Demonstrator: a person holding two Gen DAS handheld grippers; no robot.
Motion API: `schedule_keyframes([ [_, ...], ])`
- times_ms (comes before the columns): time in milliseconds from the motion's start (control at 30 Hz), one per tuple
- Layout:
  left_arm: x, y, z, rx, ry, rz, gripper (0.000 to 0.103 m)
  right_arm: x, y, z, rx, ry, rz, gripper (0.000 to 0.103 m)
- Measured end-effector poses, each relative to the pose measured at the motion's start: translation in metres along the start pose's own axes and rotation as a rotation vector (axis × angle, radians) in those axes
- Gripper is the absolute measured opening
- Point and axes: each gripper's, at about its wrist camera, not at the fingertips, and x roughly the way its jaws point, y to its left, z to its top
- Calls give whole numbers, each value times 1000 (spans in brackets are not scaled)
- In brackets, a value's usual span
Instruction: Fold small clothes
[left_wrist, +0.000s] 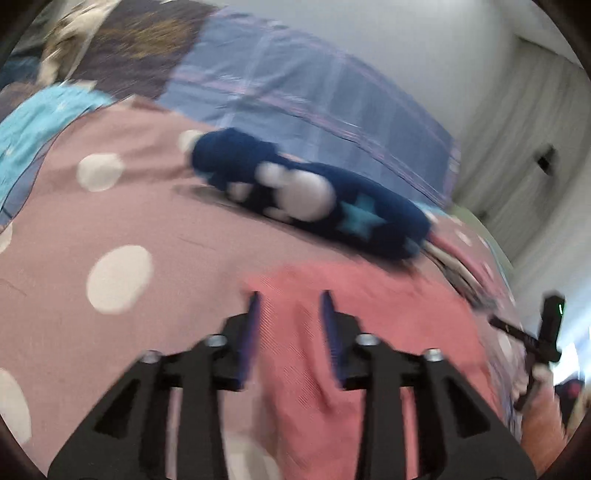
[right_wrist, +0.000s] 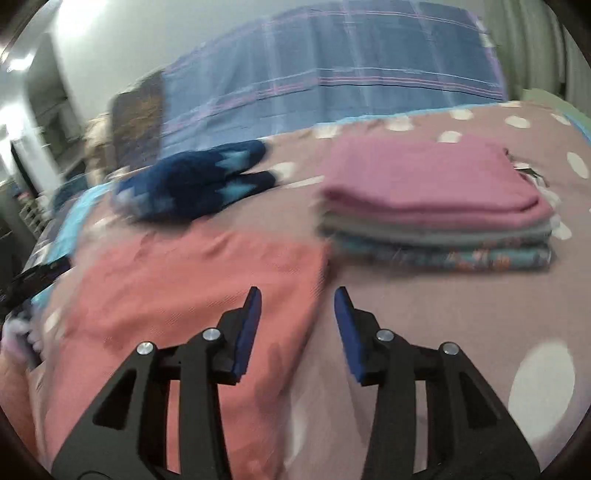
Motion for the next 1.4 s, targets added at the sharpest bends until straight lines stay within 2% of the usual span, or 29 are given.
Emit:
schedule_keyframes([
  [33, 1, -13, -12, 47, 34, 6, 51, 3, 6, -10, -20, 37, 3, 41],
  [67, 9, -22, -23, 91, 86, 44, 51, 10, 12, -20, -54, 89, -38, 41],
  [100, 22, -26, -35, 139, 147, 115, 51, 26, 18, -34, -120, 154, -146, 41],
  [133, 38, -29, -47, 194, 210, 206, 53, 31, 22, -44, -181, 143, -187, 41],
  [167, 41, -36, -57, 260, 172, 244, 52, 28, 24, -49, -204, 109, -197, 42],
  [267, 24, -42, -51, 238, 170, 320, 45, 8, 23, -52, -172, 113, -261, 42],
  [333, 10, -47, -52, 270, 148, 364, 45, -7, 25, -60, -191, 104, -287, 42],
  [400, -12, -49, -58, 249, 132, 288, 45, -23, 25, -70, -181, 99, -251, 43],
  [467, -33, -57, -77, 228, 142, 193, 49, -42, 23, -85, -131, 104, -157, 46],
  [600, -53, -57, -127, 197, 226, 114, 52, -69, 19, -129, -19, 143, -7, 46],
  [633, -57, -55, -140, 189, 237, 123, 53, -75, 19, -138, -4, 149, 16, 47],
  [700, -72, -52, -158, 178, 211, 110, 54, -87, 21, -154, 13, 153, 45, 47],
  [833, -101, -45, -184, 48, 204, -35, 54, -115, 26, -183, 51, 156, 104, 47],
  [1033, -146, -45, -242, -60, 179, -204, 54, -161, 25, -236, 154, 130, 218, 47],
  [1233, -179, -63, -279, -28, 198, -227, 54, -191, 27, -271, 243, 142, 305, 47],
  [1400, -179, -70, -285, -16, 202, -251, 54, -192, 36, -280, 253, 158, 346, 51],
])
